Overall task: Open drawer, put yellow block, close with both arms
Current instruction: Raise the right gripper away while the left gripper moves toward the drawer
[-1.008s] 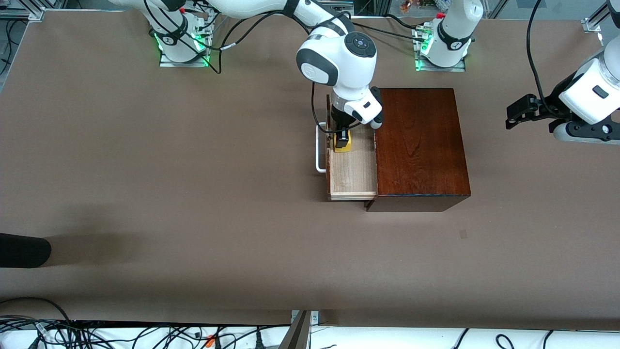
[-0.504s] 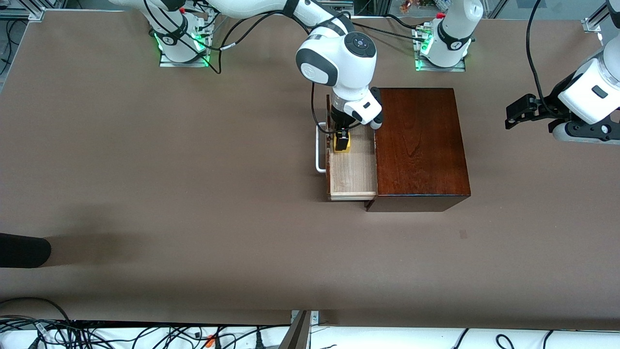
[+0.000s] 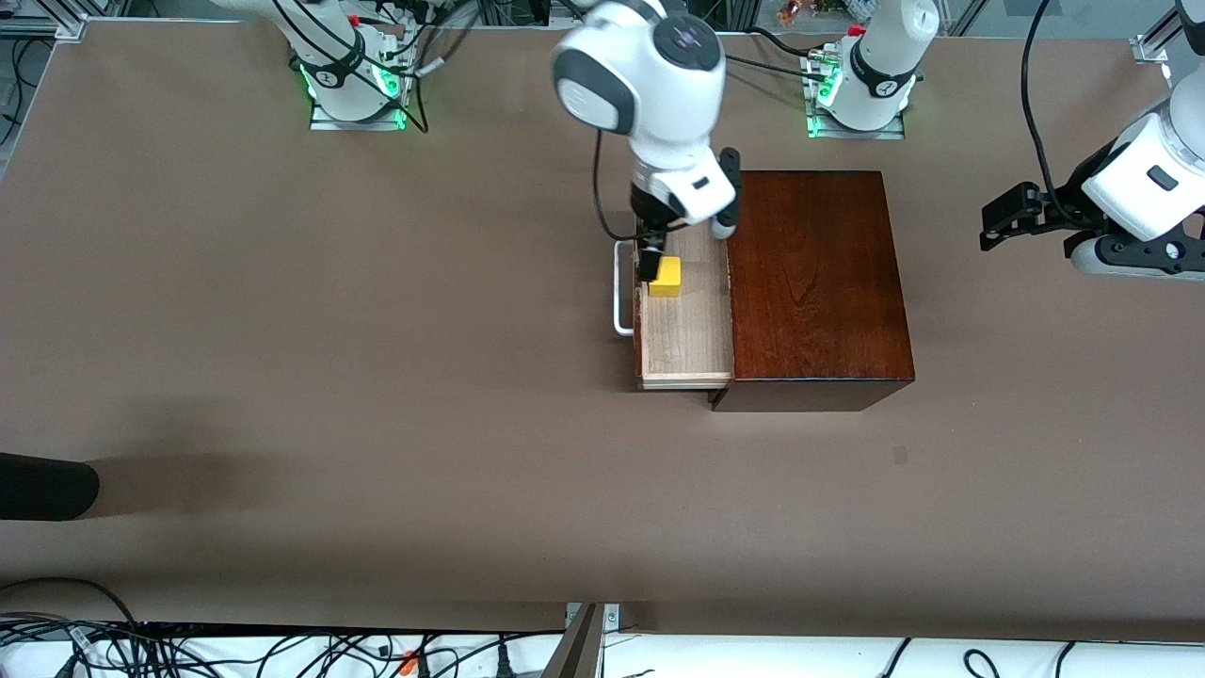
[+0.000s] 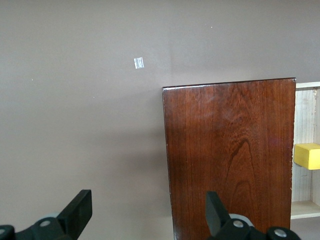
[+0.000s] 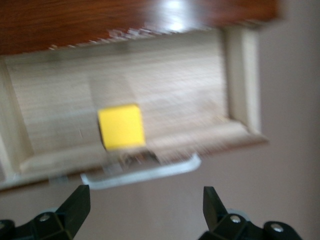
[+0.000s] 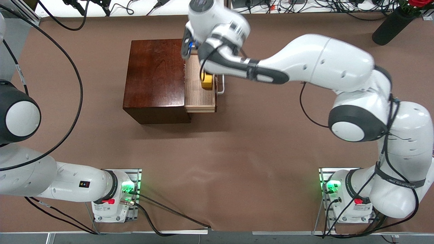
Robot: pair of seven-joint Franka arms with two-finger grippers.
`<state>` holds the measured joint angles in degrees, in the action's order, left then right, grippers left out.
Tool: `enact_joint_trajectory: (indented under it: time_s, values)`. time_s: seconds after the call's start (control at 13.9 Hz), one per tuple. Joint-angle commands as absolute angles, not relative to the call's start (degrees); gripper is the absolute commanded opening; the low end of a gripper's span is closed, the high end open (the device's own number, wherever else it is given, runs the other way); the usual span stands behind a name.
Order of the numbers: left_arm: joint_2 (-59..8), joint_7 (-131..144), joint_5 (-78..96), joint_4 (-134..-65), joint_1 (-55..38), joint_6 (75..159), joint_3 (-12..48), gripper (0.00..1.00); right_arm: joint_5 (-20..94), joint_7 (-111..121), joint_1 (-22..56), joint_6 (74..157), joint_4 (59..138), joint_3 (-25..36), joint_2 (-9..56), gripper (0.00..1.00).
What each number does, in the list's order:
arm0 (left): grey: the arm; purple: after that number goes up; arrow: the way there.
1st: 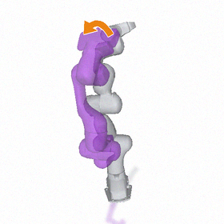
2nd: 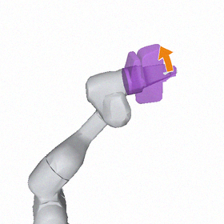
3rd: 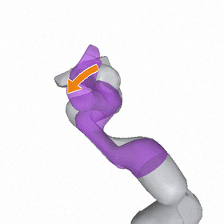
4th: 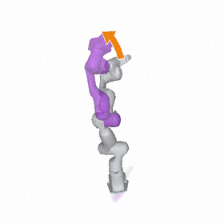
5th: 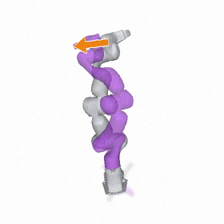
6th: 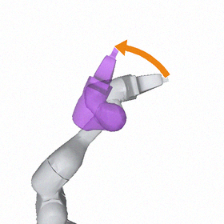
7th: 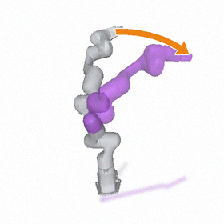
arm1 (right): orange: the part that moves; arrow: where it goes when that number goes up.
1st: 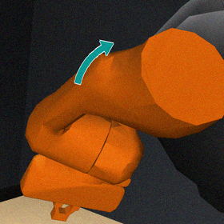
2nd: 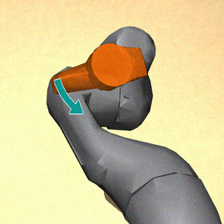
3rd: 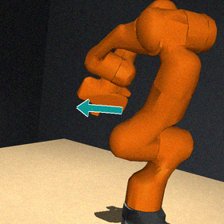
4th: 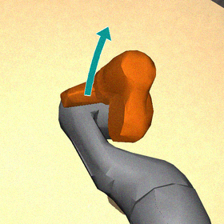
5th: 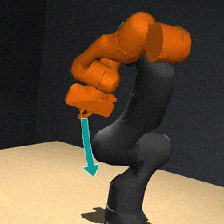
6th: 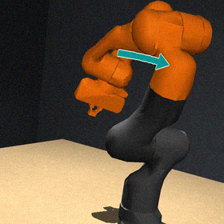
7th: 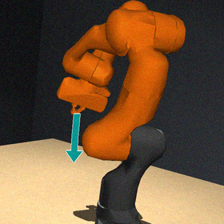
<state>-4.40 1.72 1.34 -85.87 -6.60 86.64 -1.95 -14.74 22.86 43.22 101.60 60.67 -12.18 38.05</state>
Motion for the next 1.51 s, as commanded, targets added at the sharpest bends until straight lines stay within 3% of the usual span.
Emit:
enact_joint_trajectory:
  time_s: [0.0, 0.5, 1.01, 1.3, 1.44]
  values:
    - [-3.8, 0.7, 0.5, -86.7, -6.9, 87.3, -1.8, 1.00, -9.9, 22.8, 35.4, 96.5, 62.1, -12.8, 30.8, 1.00]
    - [-4.7, 1.8, 0.9, -86.4, -8.0, 87.0, 0.1, 1.00, -8.4, 22.9, 24.9, 89.1, 62.2, -9.9, 19.9, 1.00]
    - [-5.9, 1.8, 0.4, -83.7, -8.0, 87.5, 10.7, 1.00, 6.1, 23.0, 24.9, 86.6, 67.4, 8.1, 12.7, 1.00]
    - [-6.0, 0.9, 0.6, -83.7, -8.2, 88.4, 18.1, 1.00, 6.5, 22.2, 24.9, 86.0, 73.4, 12.0, 7.2, 1.00]
    - [-7.1, 0.6, 0.5, -83.8, -8.6, 90.1, 21.8, 1.00, 6.4, 19.4, 24.6, 87.5, 80.3, 12.0, 2.6, 1.00]
